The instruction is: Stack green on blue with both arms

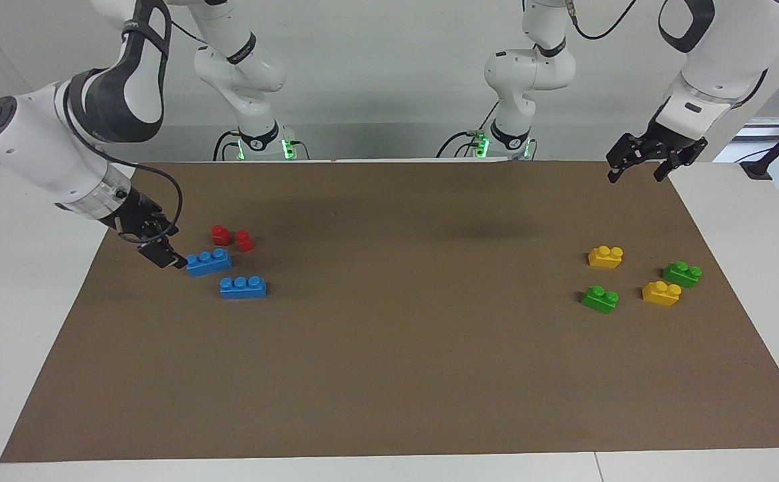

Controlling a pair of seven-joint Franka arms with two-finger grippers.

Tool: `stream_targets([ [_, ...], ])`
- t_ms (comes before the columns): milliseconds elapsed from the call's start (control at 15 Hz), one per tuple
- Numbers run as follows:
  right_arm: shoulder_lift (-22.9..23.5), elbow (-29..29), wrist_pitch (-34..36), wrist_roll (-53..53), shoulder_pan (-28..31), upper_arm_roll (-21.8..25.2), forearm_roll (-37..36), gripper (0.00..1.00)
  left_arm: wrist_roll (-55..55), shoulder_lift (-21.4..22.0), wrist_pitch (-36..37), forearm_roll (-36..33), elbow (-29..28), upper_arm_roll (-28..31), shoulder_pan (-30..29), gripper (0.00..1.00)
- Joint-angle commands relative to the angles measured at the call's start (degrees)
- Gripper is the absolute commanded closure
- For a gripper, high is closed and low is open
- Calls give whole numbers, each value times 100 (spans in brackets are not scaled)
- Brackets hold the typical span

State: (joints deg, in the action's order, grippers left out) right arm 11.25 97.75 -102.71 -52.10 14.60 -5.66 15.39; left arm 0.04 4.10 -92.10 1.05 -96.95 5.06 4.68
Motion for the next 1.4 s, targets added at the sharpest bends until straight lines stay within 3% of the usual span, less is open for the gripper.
stream_targets([
  [0,123,156,-257,-432,43,-58,157,1,-660,328,-465,9,-561,3,-20,0],
  [467,122,798,-899,-1460,-27,-58,1070,1,-2322,372,-1458,9,-1397,-5,-28,0],
  [667,263,877,-1075,-1479,-36,-58,1098,1,-3200,267,-1933,9,-1590,-5,-29,0],
  [1333,650,1106,-1321,-1224,-44,-67,1142,0,-4995,-858,-2847,35,-1547,3,-55,0],
])
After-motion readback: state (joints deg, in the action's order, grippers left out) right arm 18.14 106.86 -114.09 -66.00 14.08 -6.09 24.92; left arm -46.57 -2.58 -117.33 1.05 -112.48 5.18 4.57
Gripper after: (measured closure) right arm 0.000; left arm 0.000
